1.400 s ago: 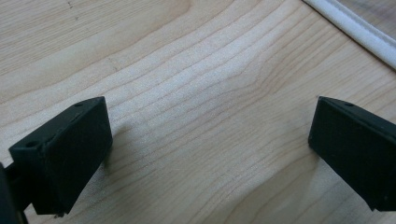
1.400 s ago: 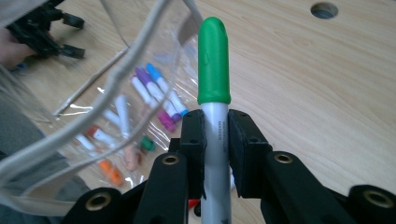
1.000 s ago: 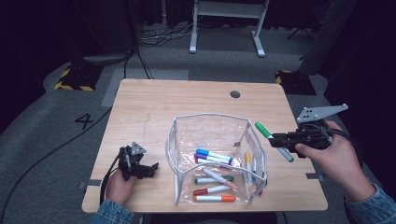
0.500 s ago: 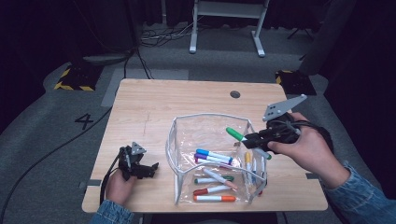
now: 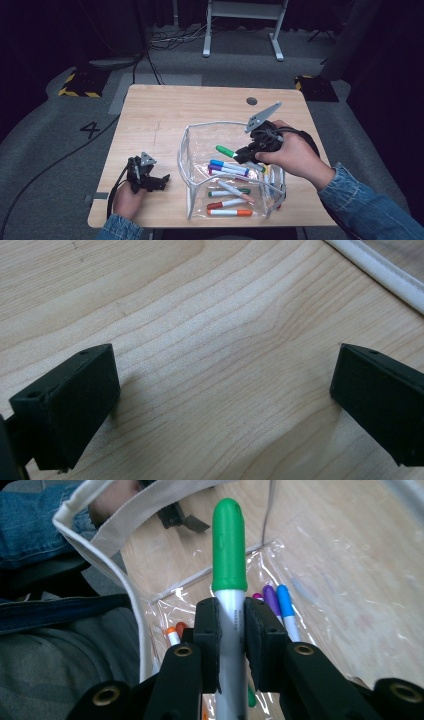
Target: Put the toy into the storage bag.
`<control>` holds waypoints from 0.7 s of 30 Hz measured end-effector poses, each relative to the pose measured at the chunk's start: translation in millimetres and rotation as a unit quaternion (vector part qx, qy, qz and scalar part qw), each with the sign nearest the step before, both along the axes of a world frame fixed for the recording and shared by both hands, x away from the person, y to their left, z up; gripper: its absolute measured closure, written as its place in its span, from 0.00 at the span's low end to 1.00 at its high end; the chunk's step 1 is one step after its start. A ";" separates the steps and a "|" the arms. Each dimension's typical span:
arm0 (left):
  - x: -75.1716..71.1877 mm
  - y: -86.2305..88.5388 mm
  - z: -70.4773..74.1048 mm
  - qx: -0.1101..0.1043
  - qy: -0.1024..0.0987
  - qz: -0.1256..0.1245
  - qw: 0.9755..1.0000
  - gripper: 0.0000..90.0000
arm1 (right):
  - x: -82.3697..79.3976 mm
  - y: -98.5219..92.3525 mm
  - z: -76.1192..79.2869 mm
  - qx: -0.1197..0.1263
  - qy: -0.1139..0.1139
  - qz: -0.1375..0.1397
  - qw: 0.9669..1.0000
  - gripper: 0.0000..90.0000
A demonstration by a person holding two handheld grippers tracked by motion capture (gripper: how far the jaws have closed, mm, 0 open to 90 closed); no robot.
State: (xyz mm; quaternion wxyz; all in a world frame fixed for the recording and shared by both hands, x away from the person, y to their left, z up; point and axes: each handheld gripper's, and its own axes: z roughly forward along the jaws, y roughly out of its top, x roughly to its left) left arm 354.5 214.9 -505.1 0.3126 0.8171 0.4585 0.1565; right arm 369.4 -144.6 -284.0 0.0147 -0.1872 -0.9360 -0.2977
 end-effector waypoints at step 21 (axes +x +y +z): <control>0.0 0.0 0.1 0.000 0.000 0.000 1.000 0.00 | 12.0 40.7 -64.3 -0.079 0.079 0.051 0.992 0.86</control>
